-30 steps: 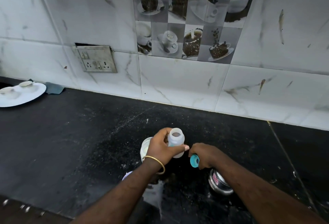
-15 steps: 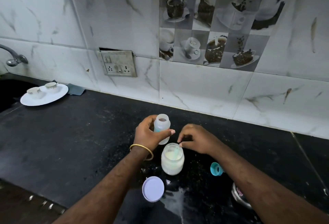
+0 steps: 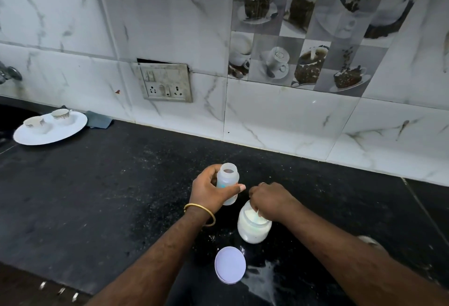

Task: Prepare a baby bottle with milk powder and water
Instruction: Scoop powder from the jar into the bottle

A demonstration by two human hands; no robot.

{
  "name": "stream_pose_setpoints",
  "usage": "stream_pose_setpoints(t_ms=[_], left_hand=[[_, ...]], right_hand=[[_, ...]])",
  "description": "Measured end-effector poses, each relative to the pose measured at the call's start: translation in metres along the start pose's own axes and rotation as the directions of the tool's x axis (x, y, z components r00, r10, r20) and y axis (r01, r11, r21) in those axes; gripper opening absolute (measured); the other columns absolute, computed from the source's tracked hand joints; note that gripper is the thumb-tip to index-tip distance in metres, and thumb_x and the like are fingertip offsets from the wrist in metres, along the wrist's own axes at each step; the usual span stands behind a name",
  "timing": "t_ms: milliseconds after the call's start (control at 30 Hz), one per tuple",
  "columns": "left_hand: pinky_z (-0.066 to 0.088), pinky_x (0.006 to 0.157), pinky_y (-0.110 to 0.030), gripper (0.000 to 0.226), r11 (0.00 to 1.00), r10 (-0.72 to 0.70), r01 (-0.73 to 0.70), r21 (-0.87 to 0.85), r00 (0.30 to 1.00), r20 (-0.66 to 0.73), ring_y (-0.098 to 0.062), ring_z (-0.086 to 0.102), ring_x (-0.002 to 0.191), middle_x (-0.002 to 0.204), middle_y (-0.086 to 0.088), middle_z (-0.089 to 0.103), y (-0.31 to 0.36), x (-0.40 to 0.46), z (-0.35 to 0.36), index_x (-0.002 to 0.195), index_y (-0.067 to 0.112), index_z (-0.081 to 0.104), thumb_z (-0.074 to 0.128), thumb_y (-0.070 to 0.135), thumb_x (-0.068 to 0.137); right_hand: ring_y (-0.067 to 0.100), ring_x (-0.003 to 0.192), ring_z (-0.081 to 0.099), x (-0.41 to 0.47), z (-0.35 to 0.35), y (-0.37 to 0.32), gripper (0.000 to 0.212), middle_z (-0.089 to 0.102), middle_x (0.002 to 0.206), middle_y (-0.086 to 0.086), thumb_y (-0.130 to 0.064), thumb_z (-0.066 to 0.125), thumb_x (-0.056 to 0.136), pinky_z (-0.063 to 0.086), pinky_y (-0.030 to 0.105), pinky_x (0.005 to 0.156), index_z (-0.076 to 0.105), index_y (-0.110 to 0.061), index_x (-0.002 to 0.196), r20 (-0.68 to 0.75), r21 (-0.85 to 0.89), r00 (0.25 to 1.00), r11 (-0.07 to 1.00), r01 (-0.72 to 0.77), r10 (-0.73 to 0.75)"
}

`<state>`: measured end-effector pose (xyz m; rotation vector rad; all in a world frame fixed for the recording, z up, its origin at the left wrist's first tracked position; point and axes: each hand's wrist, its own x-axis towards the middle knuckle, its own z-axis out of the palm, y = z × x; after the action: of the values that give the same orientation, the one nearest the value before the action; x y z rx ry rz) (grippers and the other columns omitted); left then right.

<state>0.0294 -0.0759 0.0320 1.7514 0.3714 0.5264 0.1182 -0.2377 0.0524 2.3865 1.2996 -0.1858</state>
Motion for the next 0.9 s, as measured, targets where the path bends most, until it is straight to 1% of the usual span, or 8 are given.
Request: stream_pose_setpoints(t_ms=[100,200,433,600,700,767,833,900], left_hand=[[0.062,0.08,-0.036,0.056,1.0,-0.008,0.008,-0.009,1.0,0.008,-0.009,0.07,0.09,0.098,0.011,0.074,-0.003,0.004,-0.001,0.098,0.031,0.07,0.095,0.04,0.049],[0.062,0.08,-0.035,0.055,1.0,-0.011,0.011,-0.011,1.0,0.025,-0.01,0.071,0.089,0.097,0.01,0.074,-0.003,0.006,0.001,0.099,0.028,0.07,0.096,0.035,0.05],[0.062,0.075,-0.028,0.054,1.0,-0.009,0.01,-0.021,0.998,0.057,-0.005,0.071,0.083,0.093,0.012,0.074,-0.002,0.006,0.003,0.098,0.029,0.07,0.096,0.034,0.05],[0.062,0.076,-0.029,0.054,1.0,-0.014,0.015,-0.013,0.998,0.061,-0.006,0.071,0.085,0.094,0.012,0.074,-0.001,0.006,0.001,0.098,0.031,0.069,0.096,0.036,0.05],[0.061,0.074,-0.025,0.055,1.0,-0.019,0.019,-0.011,0.998,0.063,-0.005,0.071,0.084,0.094,0.012,0.074,0.001,0.007,0.0,0.097,0.031,0.069,0.096,0.037,0.05],[0.06,0.073,-0.023,0.055,1.0,-0.018,0.019,-0.01,0.998,0.061,-0.005,0.07,0.085,0.095,0.011,0.073,0.002,0.007,0.0,0.098,0.031,0.069,0.096,0.037,0.05],[0.059,0.072,-0.022,0.055,1.0,-0.017,0.018,-0.008,0.998,0.064,-0.006,0.07,0.086,0.097,0.01,0.073,0.005,0.009,0.0,0.099,0.029,0.069,0.096,0.035,0.051],[0.058,0.071,-0.02,0.054,1.0,-0.018,0.019,-0.009,0.997,0.072,-0.007,0.07,0.087,0.097,0.009,0.073,0.007,0.009,0.002,0.099,0.028,0.069,0.096,0.034,0.052]], right_hand=[[0.026,0.114,0.056,-0.005,0.001,0.001,0.019,0.059,0.122,-0.002,-0.022,0.068,0.086,0.043,0.036,0.081,0.07,-0.022,0.105,-0.071,0.178,0.994,0.982,-0.065,0.079],[0.025,0.113,0.056,-0.011,0.003,-0.003,0.017,0.059,0.12,-0.003,-0.026,0.067,0.085,0.047,0.036,0.083,0.07,-0.023,0.101,-0.124,0.273,0.983,0.957,-0.094,0.132],[0.026,0.121,0.052,-0.011,0.007,-0.017,0.014,0.058,0.132,-0.001,-0.029,0.062,0.088,0.047,0.042,0.095,0.068,-0.019,0.096,0.012,0.415,0.982,0.893,-0.176,0.188],[0.026,0.117,0.059,-0.011,0.008,-0.006,0.023,0.067,0.121,0.004,-0.035,0.07,0.084,0.047,0.044,0.101,0.074,-0.012,0.089,0.167,0.615,0.959,0.736,-0.282,0.228],[0.024,0.115,0.063,-0.016,0.007,0.007,0.025,0.07,0.114,0.01,-0.033,0.072,0.087,0.048,0.041,0.101,0.075,-0.008,0.087,0.194,0.716,0.958,0.637,-0.285,0.21],[0.021,0.102,0.066,-0.022,0.009,0.017,0.021,0.072,0.103,0.008,-0.03,0.071,0.088,0.051,0.036,0.093,0.074,-0.013,0.076,0.207,0.778,0.95,0.549,-0.305,0.235],[0.014,0.076,0.06,-0.032,0.011,0.027,0.03,0.066,0.078,-0.002,-0.028,0.072,0.088,0.047,0.03,0.076,0.065,-0.022,0.06,0.223,0.839,0.937,0.437,-0.325,0.27],[0.01,0.068,0.054,-0.041,0.014,0.035,0.028,0.061,0.07,-0.005,-0.03,0.073,0.088,0.042,0.027,0.067,0.067,-0.02,0.063,0.242,0.879,0.919,0.331,-0.344,0.311]])
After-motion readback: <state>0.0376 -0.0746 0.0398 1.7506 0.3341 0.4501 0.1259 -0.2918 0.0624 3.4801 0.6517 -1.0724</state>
